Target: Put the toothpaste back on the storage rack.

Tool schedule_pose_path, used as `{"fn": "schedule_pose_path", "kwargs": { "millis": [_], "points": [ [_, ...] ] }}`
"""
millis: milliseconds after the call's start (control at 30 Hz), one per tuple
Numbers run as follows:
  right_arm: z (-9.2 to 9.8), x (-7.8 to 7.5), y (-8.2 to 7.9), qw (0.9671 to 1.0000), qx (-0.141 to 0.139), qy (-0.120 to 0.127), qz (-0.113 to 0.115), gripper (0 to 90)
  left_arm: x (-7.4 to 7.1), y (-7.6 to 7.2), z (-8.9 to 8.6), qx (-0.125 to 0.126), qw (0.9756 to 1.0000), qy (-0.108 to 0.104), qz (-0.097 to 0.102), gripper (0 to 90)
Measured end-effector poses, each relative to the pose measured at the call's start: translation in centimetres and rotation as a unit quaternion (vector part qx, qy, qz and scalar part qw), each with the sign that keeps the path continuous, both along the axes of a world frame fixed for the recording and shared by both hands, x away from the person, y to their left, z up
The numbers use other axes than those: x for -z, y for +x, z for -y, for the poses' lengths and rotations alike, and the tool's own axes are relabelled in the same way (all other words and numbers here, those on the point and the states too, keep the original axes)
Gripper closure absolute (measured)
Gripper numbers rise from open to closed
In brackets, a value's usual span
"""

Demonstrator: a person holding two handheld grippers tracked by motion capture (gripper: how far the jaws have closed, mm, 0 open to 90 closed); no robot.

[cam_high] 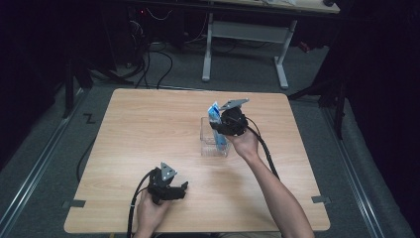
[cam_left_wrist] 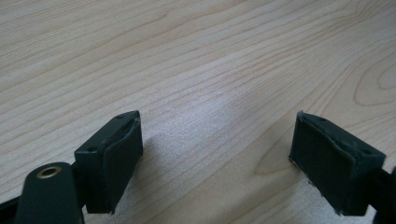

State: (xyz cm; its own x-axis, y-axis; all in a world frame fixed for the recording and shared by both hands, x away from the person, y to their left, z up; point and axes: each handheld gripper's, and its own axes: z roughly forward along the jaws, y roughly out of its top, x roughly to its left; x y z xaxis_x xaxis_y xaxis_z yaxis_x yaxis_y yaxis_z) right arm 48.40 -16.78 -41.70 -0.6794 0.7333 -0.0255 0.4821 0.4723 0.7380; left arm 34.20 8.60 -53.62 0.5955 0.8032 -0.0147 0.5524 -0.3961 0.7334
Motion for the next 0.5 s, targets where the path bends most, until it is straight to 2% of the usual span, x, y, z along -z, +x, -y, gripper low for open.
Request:
{"fn": "schedule_pose_path", "kwargs": {
  "millis": [267, 467, 500],
  "points": [
    [-0.3, 0.1, 0.2, 1.0000, 0.000, 0.004, -0.007, 67.1, 0.0, 0.0, 0.0, 0.000, 1.0000, 0.000, 0.000, 17.0],
    [-1.4, -0.1, 0.2, 0.9998, 0.003, -0.018, -0.011, 66.6, 0.0, 0.0, 0.0, 0.002, 1.0000, 0.000, 0.000, 17.0],
    [-1.6, 0.0, 0.3, 0.9998, 0.004, -0.013, -0.012, 66.4, 0.0, 0.0, 0.0, 0.003, 1.0000, 0.000, 0.000, 17.0]
  ]
}}
